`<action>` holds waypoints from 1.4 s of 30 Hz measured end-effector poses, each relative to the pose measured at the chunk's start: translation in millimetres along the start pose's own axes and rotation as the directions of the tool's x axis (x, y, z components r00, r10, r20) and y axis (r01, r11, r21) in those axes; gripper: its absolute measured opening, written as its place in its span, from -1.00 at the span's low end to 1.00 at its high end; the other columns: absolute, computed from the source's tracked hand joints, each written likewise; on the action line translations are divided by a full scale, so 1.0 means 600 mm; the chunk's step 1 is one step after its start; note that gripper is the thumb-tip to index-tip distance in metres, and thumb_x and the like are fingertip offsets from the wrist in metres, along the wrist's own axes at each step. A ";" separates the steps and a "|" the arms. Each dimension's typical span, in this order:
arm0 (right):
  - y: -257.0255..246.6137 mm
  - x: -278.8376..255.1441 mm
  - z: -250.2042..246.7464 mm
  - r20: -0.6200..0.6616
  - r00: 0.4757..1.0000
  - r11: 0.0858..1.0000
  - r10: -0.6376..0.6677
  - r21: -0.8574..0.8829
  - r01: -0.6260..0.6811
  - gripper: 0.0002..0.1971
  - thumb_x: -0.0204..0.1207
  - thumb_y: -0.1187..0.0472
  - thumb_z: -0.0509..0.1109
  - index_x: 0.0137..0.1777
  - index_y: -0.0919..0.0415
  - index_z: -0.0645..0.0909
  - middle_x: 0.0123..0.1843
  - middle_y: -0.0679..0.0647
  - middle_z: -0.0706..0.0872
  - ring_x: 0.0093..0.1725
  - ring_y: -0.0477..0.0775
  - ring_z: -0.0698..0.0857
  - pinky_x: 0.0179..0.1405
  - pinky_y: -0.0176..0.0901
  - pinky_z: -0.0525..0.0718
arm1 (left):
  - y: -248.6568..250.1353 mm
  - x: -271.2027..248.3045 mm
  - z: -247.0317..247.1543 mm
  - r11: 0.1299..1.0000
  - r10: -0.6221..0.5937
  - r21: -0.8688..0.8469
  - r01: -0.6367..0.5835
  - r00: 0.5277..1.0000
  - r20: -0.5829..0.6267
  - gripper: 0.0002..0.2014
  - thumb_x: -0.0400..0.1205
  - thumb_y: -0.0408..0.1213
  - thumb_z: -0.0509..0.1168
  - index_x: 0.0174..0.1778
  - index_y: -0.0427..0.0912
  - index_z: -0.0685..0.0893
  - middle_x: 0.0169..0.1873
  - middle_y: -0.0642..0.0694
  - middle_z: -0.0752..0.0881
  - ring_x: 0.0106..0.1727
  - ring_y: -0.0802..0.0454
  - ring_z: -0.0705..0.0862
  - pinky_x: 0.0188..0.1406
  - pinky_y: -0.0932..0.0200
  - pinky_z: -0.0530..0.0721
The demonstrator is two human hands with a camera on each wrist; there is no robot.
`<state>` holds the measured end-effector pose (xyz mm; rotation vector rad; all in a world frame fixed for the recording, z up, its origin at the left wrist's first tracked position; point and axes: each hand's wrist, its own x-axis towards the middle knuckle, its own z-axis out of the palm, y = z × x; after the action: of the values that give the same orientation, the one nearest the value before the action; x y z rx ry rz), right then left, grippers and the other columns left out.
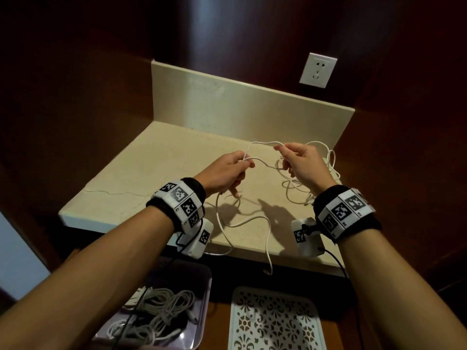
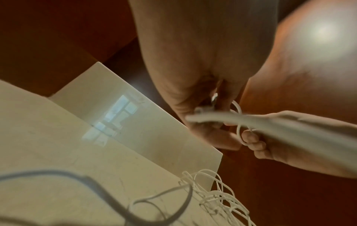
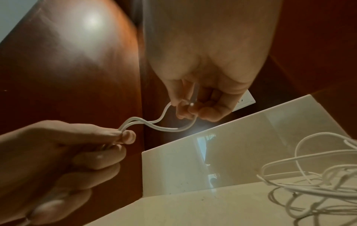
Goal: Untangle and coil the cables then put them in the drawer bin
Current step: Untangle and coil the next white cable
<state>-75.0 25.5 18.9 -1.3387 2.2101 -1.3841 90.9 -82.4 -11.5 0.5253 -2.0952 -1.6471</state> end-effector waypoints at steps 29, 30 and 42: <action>-0.013 -0.012 0.028 0.194 0.979 0.983 -0.053 -0.164 0.086 -0.81 0.65 0.25 0.34 -0.04 0.35 0.74 -0.48 0.05 0.62 -0.49 0.05 0.53 -0.46 -0.23 0.51 | -0.015 -0.019 -0.054 0.879 0.049 0.474 -0.057 0.998 0.030 -0.78 0.75 -0.18 0.17 -0.06 -0.01 0.73 -0.35 0.04 0.59 -0.25 0.11 0.54 -0.19 0.19 0.48; -0.014 -0.011 0.026 0.197 0.979 0.982 -0.050 -0.168 0.084 -0.81 0.65 0.25 0.34 -0.04 0.34 0.75 -0.47 0.05 0.63 -0.48 0.04 0.53 -0.47 -0.23 0.51 | -0.014 -0.018 -0.059 0.858 0.024 0.510 -0.051 0.998 0.058 -0.81 0.74 -0.17 0.19 -0.04 0.02 0.73 -0.33 0.06 0.63 -0.19 0.10 0.57 -0.14 0.18 0.49; -0.036 -0.028 0.071 0.363 0.924 0.960 0.123 0.193 -0.204 -0.73 0.77 0.22 0.08 0.03 0.32 0.58 -0.15 0.26 0.76 -0.37 0.06 0.65 -0.44 -0.18 0.44 | -0.018 -0.006 -0.050 0.988 0.047 0.154 -0.014 0.976 -0.214 -0.84 0.69 -0.40 0.24 -0.06 -0.36 0.72 -0.35 -0.18 0.65 -0.49 0.04 0.55 -0.58 0.20 0.63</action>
<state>-28.0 9.6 8.6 -1.1798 1.8249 -1.1906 110.5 -107.0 -15.8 0.6856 -2.0641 -1.3529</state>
